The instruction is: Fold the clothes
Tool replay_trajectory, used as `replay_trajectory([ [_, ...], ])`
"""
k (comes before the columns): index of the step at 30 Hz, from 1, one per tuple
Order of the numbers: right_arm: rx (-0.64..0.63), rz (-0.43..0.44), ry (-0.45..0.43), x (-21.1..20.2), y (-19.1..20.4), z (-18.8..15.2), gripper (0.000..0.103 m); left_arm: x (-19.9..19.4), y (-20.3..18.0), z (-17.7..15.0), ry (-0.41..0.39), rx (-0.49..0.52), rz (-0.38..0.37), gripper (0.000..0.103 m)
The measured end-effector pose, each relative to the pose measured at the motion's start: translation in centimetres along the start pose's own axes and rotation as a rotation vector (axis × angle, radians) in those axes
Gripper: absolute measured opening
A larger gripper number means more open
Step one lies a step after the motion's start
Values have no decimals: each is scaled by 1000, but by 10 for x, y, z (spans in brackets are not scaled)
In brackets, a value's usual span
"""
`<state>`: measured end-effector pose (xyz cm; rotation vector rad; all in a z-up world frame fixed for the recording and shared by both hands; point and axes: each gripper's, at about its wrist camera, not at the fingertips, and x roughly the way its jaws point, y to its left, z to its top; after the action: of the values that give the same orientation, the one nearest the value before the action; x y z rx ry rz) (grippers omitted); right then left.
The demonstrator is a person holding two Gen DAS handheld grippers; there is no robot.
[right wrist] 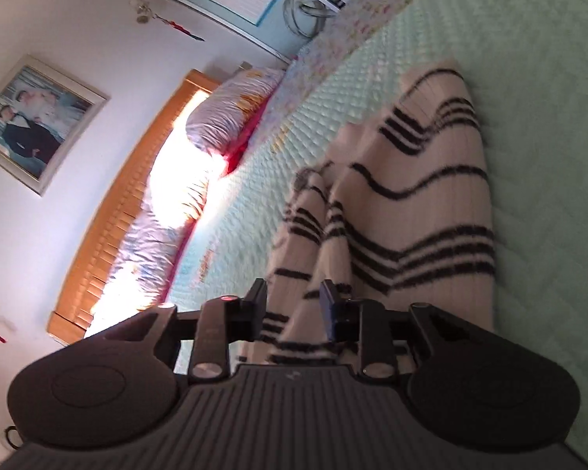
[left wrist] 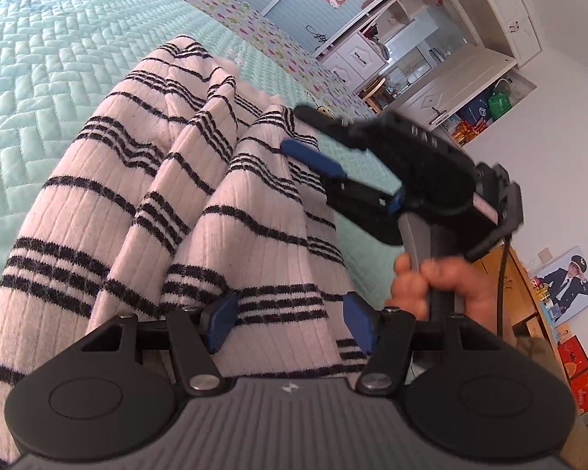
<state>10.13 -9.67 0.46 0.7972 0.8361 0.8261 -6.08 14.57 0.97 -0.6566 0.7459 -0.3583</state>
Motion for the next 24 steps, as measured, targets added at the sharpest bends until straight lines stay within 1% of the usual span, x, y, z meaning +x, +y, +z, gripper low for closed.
replay_trajectory([
  [2,12,-3,0,15,-4,14,34,-1,0,-1,-3,6,-6,63],
  [3,27,-16,20,25,-10,19,34,-1,2,-2,-7,7,-12,63],
  [4,52,-49,53,39,-20,24,33,-1,3,-3,-11,9,-18,63],
  [5,56,-89,73,50,-26,25,24,-1,3,-4,-15,15,-21,63],
  [6,56,-131,89,60,-32,26,0,-1,4,-4,-20,20,-23,63],
  [9,39,-151,94,71,-31,26,0,-1,6,-7,-33,37,-32,63],
  [11,6,-174,96,69,-27,24,0,-1,6,-8,-37,45,-34,63],
  [14,12,-193,71,64,-19,22,0,-1,7,-8,-40,45,-42,63],
  [15,1,-202,54,60,-14,21,2,-1,8,-8,-40,43,-47,63],
  [17,-45,-215,5,48,4,18,9,-1,10,-7,-40,33,-57,63],
  [18,-70,-205,-18,44,13,17,21,-1,11,-7,-40,29,-62,63],
  [19,-93,-190,-39,40,22,17,28,0,12,-7,-40,26,-67,63],
  [20,-116,-175,-61,36,31,16,29,0,12,-7,-40,25,-70,63],
  [21,-125,-136,-47,40,37,17,31,0,12,-7,-40,26,-71,63],
  [22,-132,-91,-25,47,43,18,35,0,12,-7,-40,29,-71,63],
  [24,-152,-51,73,68,47,18,41,0,11,-8,-42,37,-69,63],
])
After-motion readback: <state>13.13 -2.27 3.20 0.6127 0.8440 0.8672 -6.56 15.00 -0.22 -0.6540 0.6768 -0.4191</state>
